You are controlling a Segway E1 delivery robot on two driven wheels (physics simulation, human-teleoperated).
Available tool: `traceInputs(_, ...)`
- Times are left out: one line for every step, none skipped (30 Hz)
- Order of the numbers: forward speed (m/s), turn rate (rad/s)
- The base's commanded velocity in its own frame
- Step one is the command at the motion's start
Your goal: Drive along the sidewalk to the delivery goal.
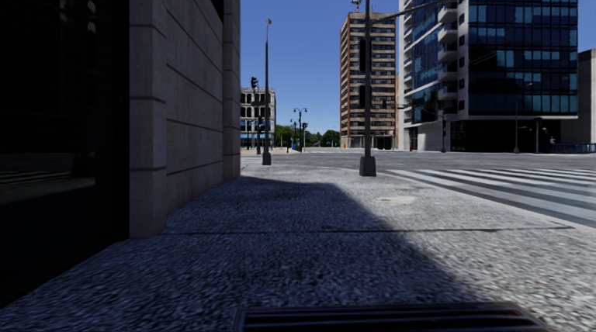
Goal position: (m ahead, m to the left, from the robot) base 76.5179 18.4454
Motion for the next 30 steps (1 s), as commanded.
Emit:
traceInputs(2.00,0.00)
traceInputs(2.00,0.00)
traceInputs(2.00,0.00)
traceInputs(2.00,0.00)
traceInputs(2.00,0.00)
traceInputs(2.00,0.00)
traceInputs(2.00,0.00)
traceInputs(2.00,0.00)
traceInputs(2.00,0.00)
traceInputs(2.00,0.00)
traceInputs(2.00,0.00)
traceInputs(2.00,0.00)
traceInputs(2.00,0.00)
traceInputs(2.00,0.00)
traceInputs(2.00,0.00)
traceInputs(2.00,0.00)
traceInputs(2.00,0.00)
traceInputs(2.00,0.00)
traceInputs(2.00,0.00)
traceInputs(2.00,0.00)
traceInputs(2.00,0.00)
traceInputs(2.00,0.00)
traceInputs(2.00,0.00)
traceInputs(2.00,0.00)
traceInputs(2.00,0.00)
traceInputs(2.00,0.00)
traceInputs(2.00,0.00)
traceInputs(2.00,0.00)
traceInputs(2.00,0.00)
traceInputs(2.00,0.00)
